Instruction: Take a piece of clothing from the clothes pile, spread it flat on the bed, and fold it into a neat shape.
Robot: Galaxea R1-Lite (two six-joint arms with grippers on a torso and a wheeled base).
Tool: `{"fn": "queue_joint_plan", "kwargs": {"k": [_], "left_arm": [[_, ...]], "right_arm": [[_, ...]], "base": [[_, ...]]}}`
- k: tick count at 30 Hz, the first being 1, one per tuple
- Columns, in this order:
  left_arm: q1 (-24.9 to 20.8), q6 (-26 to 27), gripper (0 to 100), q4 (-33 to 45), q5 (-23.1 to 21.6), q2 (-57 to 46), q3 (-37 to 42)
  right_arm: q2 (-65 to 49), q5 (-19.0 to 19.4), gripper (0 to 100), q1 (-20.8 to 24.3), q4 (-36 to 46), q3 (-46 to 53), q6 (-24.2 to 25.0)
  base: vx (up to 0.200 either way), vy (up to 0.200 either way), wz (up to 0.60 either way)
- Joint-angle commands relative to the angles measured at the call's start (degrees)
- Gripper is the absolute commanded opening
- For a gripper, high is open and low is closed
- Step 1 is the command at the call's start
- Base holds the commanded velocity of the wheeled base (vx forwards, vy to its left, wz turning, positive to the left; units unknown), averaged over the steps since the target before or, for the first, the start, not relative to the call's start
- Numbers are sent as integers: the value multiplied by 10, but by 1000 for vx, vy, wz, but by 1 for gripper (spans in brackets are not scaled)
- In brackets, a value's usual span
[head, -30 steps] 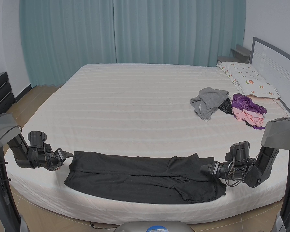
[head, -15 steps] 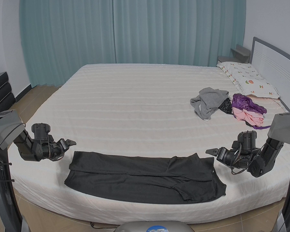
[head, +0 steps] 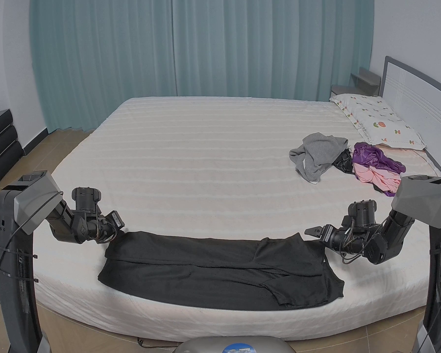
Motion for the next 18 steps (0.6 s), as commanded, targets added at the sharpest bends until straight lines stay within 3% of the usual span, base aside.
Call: {"fn": "queue_joint_plan", "kwargs": {"k": [1, 2, 6, 18], "left_arm": [[-1, -18, 0, -5, 12, 10, -5], [0, -29, 0, -7, 15, 9, -9], [-1, -72, 0, -4, 18, 7, -20], [2, -99, 0, -6, 33, 6, -18]], "right_arm": [[19, -1, 100, 3, 2, -11, 0], [20, -1, 0, 4, 2, -11, 0], [21, -3, 0, 4, 3, -14, 1], [13, -12, 0, -33, 0, -44, 27]], "base": [[0, 0, 0], [0, 0, 0], [0, 0, 0], [0, 0, 0]]}}
